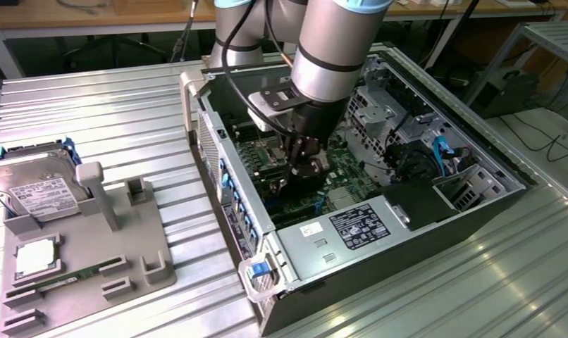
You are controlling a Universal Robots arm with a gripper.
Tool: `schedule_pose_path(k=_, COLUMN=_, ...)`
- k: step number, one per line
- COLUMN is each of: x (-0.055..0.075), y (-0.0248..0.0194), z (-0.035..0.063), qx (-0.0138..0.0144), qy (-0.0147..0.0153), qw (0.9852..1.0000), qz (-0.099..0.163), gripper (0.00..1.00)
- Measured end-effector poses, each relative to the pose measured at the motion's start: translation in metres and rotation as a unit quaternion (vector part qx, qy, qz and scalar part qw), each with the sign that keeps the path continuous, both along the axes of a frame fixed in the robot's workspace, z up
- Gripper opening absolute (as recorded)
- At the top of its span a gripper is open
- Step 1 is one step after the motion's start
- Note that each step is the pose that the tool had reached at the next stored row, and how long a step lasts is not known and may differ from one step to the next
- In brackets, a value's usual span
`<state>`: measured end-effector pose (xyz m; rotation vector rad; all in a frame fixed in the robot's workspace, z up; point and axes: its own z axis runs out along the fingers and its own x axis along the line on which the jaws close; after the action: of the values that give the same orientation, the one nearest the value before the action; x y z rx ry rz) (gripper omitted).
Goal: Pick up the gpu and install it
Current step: 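Insert the gpu into the slot, then press down on the gpu until it lock into place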
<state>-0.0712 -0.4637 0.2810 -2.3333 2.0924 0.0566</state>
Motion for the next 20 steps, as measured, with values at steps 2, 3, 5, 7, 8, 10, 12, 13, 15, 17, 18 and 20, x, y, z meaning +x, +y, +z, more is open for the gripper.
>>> schedule_pose_path(k=2, x=0.0000, y=0.0000, z=0.0007, qx=-0.0002, qy=0.0001, qw=1.0000, qz=0.005, gripper=0.11)
schedule_pose_path(k=3, x=0.0000, y=0.0000, z=0.0017, qx=-0.0002, qy=0.0001, qw=1.0000, qz=0.005, gripper=0.11)
schedule_pose_path(k=5, x=0.0000, y=0.0000, z=0.0051, qx=0.0000, qy=0.0002, qw=1.0000, qz=0.005, gripper=0.11)
schedule_pose_path(k=7, x=0.0000, y=0.0000, z=0.0069, qx=0.0000, qy=0.0003, qw=1.0000, qz=0.005, gripper=0.11)
schedule_pose_path(k=8, x=0.0000, y=0.0000, z=0.0068, qx=0.0001, qy=0.0002, qw=1.0000, qz=0.005, gripper=0.11)
schedule_pose_path(k=10, x=0.0000, y=0.0000, z=0.0068, qx=0.0001, qy=0.0002, qw=1.0000, qz=0.005, gripper=0.11)
schedule_pose_path(k=12, x=0.0000, y=0.0000, z=0.0069, qx=0.0000, qy=0.0003, qw=1.0000, qz=0.005, gripper=0.11)
schedule_pose_path(k=13, x=0.0000, y=0.0000, z=0.0070, qx=0.0000, qy=0.0003, qw=1.0000, qz=0.005, gripper=0.11)
schedule_pose_path(k=15, x=0.0000, y=0.0000, z=0.0069, qx=0.0000, qy=0.0002, qw=1.0000, qz=0.005, gripper=0.11)
schedule_pose_path(k=17, x=-0.0008, y=0.0013, z=0.0074, qx=-0.0026, qy=0.0003, qw=1.0000, qz=0.005, gripper=0.11)
schedule_pose_path(k=18, x=-0.0020, y=0.0019, z=0.0075, qx=-0.0035, qy=0.0003, qw=1.0000, qz=0.005, gripper=0.11)
schedule_pose_path(k=20, x=-0.0058, y=0.0025, z=0.0075, qx=-0.0052, qy=0.0001, qw=1.0000, qz=0.005, gripper=0.11)
